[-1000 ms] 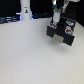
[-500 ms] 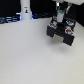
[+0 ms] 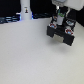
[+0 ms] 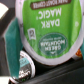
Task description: Open the kcup holder, insert the kcup into the holder, and close the kcup holder
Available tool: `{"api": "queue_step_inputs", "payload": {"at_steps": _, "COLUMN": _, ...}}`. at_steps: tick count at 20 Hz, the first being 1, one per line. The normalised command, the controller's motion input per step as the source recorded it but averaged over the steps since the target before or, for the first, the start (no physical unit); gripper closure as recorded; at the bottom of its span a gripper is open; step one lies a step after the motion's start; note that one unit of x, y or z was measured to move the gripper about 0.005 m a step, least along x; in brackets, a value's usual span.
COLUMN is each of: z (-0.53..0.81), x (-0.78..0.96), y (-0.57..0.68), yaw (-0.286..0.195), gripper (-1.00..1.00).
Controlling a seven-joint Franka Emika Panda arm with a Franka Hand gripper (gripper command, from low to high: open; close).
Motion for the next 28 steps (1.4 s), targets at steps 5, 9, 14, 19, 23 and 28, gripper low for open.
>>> {"api": "queue_step_inputs", "payload": {"at_steps": 5, "z": 0.32, "x": 0.51, "y": 0.30, "yaw": -0.038, "gripper": 1.00}}
{"api": "queue_step_inputs", "payload": {"at_steps": 9, "z": 0.10, "x": 0.30, "y": 0.22, "yaw": -0.038, "gripper": 1.00}}
{"api": "queue_step_inputs", "payload": {"at_steps": 14, "z": -0.07, "x": 0.14, "y": 0.04, "yaw": 0.005, "gripper": 1.00}}
{"api": "queue_step_inputs", "payload": {"at_steps": 19, "z": -0.18, "x": 0.04, "y": 0.02, "yaw": 0.011, "gripper": 1.00}}
{"api": "queue_step_inputs", "payload": {"at_steps": 23, "z": 0.18, "x": 0.04, "y": 0.15, "yaw": -0.009, "gripper": 1.00}}
{"api": "queue_step_inputs", "payload": {"at_steps": 28, "z": 0.38, "x": 0.19, "y": 0.29, "yaw": -0.021, "gripper": 1.00}}
